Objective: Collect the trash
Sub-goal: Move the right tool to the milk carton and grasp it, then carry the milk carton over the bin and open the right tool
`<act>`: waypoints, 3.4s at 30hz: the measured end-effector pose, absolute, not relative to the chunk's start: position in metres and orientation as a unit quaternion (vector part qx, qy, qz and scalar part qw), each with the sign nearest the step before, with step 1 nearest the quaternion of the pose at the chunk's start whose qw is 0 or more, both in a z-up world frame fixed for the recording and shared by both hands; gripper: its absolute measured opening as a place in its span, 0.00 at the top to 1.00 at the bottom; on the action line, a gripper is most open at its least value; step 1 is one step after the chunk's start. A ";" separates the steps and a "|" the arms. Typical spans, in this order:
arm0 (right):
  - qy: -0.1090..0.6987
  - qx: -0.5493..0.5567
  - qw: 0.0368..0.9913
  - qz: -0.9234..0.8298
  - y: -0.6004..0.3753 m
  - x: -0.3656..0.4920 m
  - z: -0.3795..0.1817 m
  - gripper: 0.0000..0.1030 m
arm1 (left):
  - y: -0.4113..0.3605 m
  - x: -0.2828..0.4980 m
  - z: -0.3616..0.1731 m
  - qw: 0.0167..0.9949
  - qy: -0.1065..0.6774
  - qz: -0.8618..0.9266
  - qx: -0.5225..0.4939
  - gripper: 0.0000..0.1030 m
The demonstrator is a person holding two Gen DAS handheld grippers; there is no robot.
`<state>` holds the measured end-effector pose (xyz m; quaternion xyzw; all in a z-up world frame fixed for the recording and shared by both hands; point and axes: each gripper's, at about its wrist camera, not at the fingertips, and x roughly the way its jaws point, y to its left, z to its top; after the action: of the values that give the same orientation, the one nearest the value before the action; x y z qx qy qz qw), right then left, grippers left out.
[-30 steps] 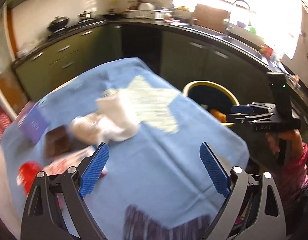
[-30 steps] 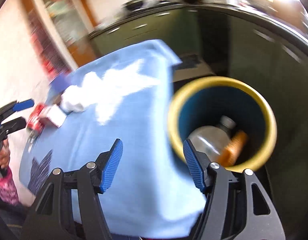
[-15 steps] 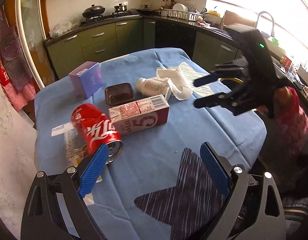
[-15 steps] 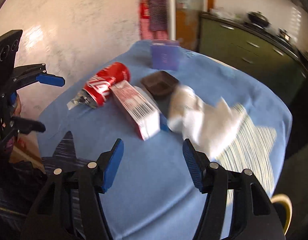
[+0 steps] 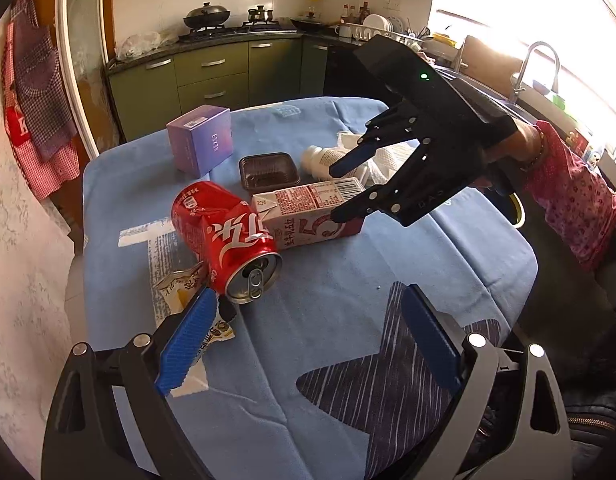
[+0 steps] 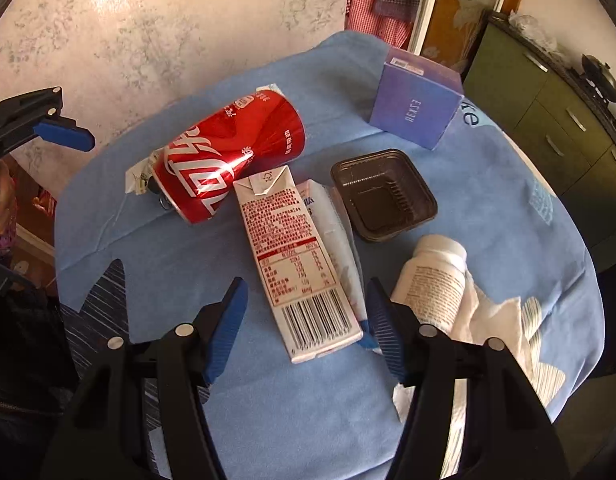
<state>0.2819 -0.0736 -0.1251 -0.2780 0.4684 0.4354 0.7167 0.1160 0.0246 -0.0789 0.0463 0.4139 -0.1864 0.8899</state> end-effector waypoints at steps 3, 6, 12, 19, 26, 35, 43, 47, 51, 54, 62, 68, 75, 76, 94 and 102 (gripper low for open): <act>0.476 -0.283 0.706 0.441 -0.062 0.287 -0.131 0.43 | 0.028 0.117 -0.081 0.889 0.415 -0.187 0.042 0.11; 0.480 -0.292 0.698 0.443 -0.052 0.292 -0.138 0.47 | 0.029 0.117 -0.083 0.889 0.417 -0.187 0.041 0.11; 0.482 -0.294 0.691 0.452 -0.041 0.293 -0.145 0.53 | 0.030 0.116 -0.088 0.886 0.422 -0.187 0.040 0.11; 0.485 -0.287 0.688 0.457 -0.041 0.291 -0.148 0.55 | 0.027 0.117 -0.089 0.885 0.423 -0.187 0.042 0.11; 0.469 -0.296 0.703 0.444 -0.046 0.275 -0.146 0.66 | 0.023 0.114 -0.089 0.886 0.423 -0.185 0.046 0.11; 0.464 -0.268 0.732 0.420 -0.084 0.247 -0.132 0.66 | 0.012 0.114 -0.091 0.883 0.424 -0.195 0.055 0.11; 0.468 -0.226 0.766 0.379 -0.135 0.220 -0.124 0.66 | -0.005 0.113 -0.093 0.878 0.424 -0.211 0.067 0.11; 0.472 -0.199 0.782 0.355 -0.163 0.210 -0.123 0.66 | -0.015 0.113 -0.094 0.876 0.423 -0.220 0.074 0.11; 0.477 -0.167 0.804 0.313 -0.203 0.203 -0.121 0.66 | -0.023 0.112 -0.093 0.874 0.421 -0.229 0.079 0.11; 0.477 -0.138 0.825 0.269 -0.238 0.196 -0.115 0.66 | -0.028 0.112 -0.093 0.872 0.420 -0.235 0.084 0.11; 0.491 -0.025 0.869 0.054 -0.380 0.196 -0.109 0.66 | -0.046 0.114 -0.093 0.866 0.421 -0.253 0.098 0.11; 0.515 0.046 0.853 -0.064 -0.460 0.215 -0.138 0.66 | -0.058 0.114 -0.091 0.863 0.420 -0.260 0.110 0.11; 0.505 0.106 0.849 -0.117 -0.493 0.238 -0.164 0.56 | -0.055 0.121 -0.092 0.865 0.426 -0.244 0.107 0.11; 0.501 0.113 0.850 -0.116 -0.494 0.237 -0.163 0.56 | -0.054 0.122 -0.092 0.865 0.428 -0.240 0.105 0.11; 0.476 0.098 0.873 -0.026 -0.417 0.196 -0.154 0.47 | 0.014 0.197 -0.082 0.862 0.491 -0.126 0.000 0.11; 0.483 0.099 0.870 -0.020 -0.413 0.199 -0.162 0.47 | 0.031 0.244 -0.104 0.811 0.568 -0.125 -0.066 0.11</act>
<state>0.1993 -0.4133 -0.1618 0.0986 0.4835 -0.0205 0.8696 0.2435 0.0310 -0.1043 -0.0662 0.5683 -0.1248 0.8106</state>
